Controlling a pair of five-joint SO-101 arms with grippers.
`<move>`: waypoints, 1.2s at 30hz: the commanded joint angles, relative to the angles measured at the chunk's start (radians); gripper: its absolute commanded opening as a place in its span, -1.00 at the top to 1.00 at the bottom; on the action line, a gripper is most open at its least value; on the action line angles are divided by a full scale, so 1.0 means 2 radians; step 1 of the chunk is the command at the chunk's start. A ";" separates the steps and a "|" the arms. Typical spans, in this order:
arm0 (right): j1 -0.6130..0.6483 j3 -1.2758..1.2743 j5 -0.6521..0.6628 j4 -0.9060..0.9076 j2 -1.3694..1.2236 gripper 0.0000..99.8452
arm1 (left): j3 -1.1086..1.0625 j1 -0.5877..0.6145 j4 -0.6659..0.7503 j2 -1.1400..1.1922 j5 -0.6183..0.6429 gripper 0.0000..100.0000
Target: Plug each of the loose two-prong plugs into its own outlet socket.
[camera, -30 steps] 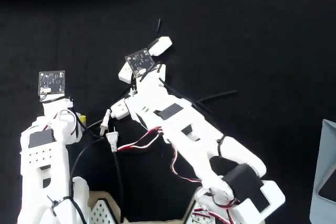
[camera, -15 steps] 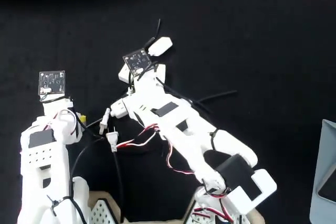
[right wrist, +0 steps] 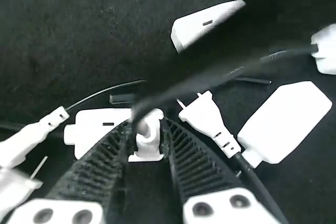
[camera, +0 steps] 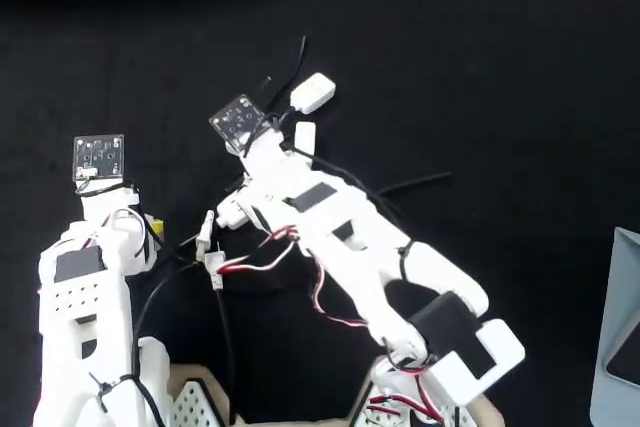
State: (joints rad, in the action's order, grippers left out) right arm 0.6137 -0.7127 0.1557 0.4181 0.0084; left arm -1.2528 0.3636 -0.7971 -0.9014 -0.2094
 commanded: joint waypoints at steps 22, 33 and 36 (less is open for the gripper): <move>-0.008 0.059 0.005 0.077 0.057 0.98 | 0.004 -0.003 0.010 -0.008 0.005 0.57; -0.097 0.184 0.053 0.195 0.160 0.98 | 0.003 -0.003 0.010 -0.007 0.004 0.57; -0.132 0.203 0.062 0.195 0.160 0.98 | 0.000 -0.003 0.010 -0.008 0.004 0.57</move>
State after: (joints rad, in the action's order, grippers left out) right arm 0.4189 -0.3982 0.2616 0.8032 0.2800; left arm -1.2528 0.3636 -0.7971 -0.9014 -0.2094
